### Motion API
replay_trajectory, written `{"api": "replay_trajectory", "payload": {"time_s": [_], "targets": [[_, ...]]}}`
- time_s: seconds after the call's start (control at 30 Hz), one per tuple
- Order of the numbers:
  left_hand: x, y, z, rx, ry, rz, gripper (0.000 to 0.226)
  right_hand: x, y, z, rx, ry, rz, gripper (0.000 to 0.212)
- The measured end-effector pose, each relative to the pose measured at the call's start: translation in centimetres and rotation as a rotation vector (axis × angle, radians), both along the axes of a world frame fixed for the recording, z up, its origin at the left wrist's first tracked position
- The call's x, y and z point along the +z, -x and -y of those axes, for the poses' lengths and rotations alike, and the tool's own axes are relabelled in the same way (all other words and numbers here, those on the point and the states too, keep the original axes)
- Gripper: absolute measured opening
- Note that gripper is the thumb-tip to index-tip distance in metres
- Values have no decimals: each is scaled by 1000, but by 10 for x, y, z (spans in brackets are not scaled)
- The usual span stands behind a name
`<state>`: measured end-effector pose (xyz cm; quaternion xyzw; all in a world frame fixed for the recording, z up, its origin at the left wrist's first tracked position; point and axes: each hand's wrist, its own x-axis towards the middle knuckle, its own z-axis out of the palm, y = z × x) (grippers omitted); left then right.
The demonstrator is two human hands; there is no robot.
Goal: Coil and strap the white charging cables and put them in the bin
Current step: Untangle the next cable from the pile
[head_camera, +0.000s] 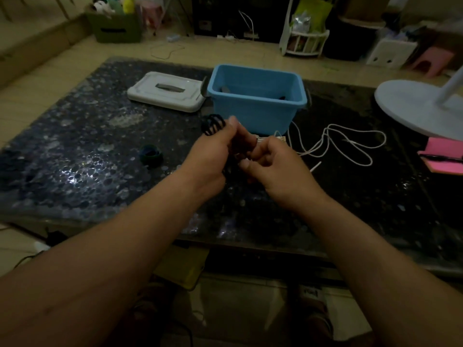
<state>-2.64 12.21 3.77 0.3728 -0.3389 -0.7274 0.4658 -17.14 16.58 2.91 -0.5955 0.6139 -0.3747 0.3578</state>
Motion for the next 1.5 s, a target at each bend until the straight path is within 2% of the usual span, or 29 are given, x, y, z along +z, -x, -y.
{"api": "replay_trajectory", "payload": {"time_s": [0.07, 0.13, 0.2, 0.27, 0.4, 0.47, 0.53, 0.67, 0.73, 0.8, 0.93, 1.0, 1.1, 1.17, 1.27, 1.4, 1.5], "targets": [[8, -13, 10, 61, -80, -186, 36, -2, 6, 1, 81, -34, -203, 13], [13, -28, 21, 90, -105, -216, 36, 0, 14, 1, 168, -77, -298, 13], [13, -38, 27, 61, -85, -133, 37, 4, 22, 0, 218, -131, -299, 21], [11, -42, 28, 37, -56, -26, 38, 9, 29, 1, 240, -158, -349, 20], [17, -48, 29, 78, -2, 107, 39, 9, 41, 7, 268, -94, -719, 20], [17, -51, 31, 106, 51, 247, 38, 8, 48, 7, 243, -70, -782, 26], [13, -48, 28, 46, 146, 471, 38, 9, 53, 8, 205, -42, -705, 33], [6, -29, 7, -321, 368, 802, 36, 18, 48, 8, 184, 36, -466, 31], [5, -21, -1, -463, 491, 861, 23, 23, 46, 8, 181, 70, -395, 30], [3, -16, -3, -511, 560, 893, 19, 27, 45, 7, 185, 73, -329, 30], [-4, -12, -5, -493, 588, 982, 40, 28, 46, 6, 189, 66, -284, 30], [-4, -9, -7, -451, 518, 877, 42, 29, 48, 5, 163, 56, -256, 29], [2, -16, 4, -265, 290, 554, 37, 31, 60, 5, 86, 53, -283, 29], [5, -25, 15, -137, 176, 420, 38, 32, 68, 7, 25, 70, -295, 28], [1, -22, 14, -54, 61, 257, 45, 27, 60, 9, -76, 103, -219, 27], [-2, -6, 4, -47, 64, 194, 47, 16, 25, 6, -57, 94, -226, 28], [-2, -2, 4, 6, 78, 243, 42, 10, 7, 0, 27, 26, -231, 29]]}}
